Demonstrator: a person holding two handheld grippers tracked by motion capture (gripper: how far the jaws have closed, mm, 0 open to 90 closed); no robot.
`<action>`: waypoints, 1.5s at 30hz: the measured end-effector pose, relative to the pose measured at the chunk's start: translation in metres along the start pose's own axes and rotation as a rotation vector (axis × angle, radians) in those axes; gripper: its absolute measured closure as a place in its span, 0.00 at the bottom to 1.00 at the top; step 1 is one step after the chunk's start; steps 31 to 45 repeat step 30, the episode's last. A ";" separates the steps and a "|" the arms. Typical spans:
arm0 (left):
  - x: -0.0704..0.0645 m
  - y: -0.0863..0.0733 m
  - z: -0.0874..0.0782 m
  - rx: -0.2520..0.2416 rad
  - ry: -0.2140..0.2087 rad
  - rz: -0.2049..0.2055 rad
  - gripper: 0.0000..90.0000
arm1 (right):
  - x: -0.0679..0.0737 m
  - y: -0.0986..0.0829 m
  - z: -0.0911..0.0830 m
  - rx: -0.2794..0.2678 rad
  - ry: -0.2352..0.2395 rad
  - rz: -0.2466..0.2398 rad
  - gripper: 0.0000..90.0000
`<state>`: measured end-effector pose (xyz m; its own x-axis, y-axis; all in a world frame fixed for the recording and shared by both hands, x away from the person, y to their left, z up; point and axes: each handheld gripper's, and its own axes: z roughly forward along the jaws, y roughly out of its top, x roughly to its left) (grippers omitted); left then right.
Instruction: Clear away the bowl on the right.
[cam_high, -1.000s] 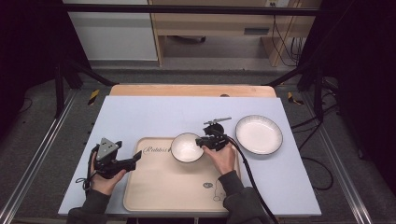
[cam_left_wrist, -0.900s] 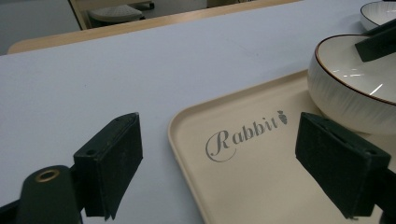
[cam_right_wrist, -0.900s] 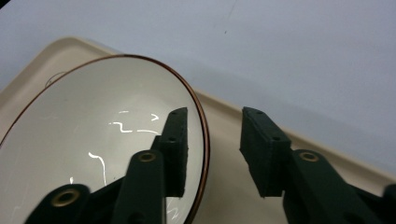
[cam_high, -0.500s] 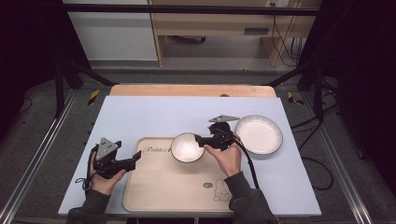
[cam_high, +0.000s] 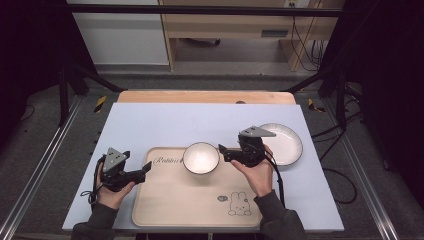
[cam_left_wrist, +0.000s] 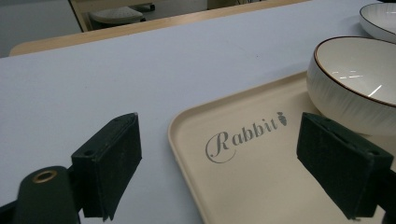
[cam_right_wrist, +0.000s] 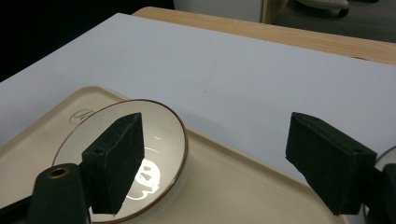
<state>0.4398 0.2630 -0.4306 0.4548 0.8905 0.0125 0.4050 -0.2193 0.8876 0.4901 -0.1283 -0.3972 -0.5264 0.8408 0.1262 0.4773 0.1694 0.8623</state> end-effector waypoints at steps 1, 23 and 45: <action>0.000 0.000 0.000 -0.004 0.000 -0.002 0.15 | -0.003 -0.002 -0.002 -0.003 -0.001 -0.001 0.21; -0.001 -0.003 0.000 -0.008 -0.006 0.002 0.13 | -0.042 -0.058 -0.062 -0.142 -0.030 -0.038 0.16; 0.000 -0.006 0.001 0.002 -0.005 0.009 0.14 | -0.052 -0.066 -0.065 -0.127 -0.068 -0.025 0.15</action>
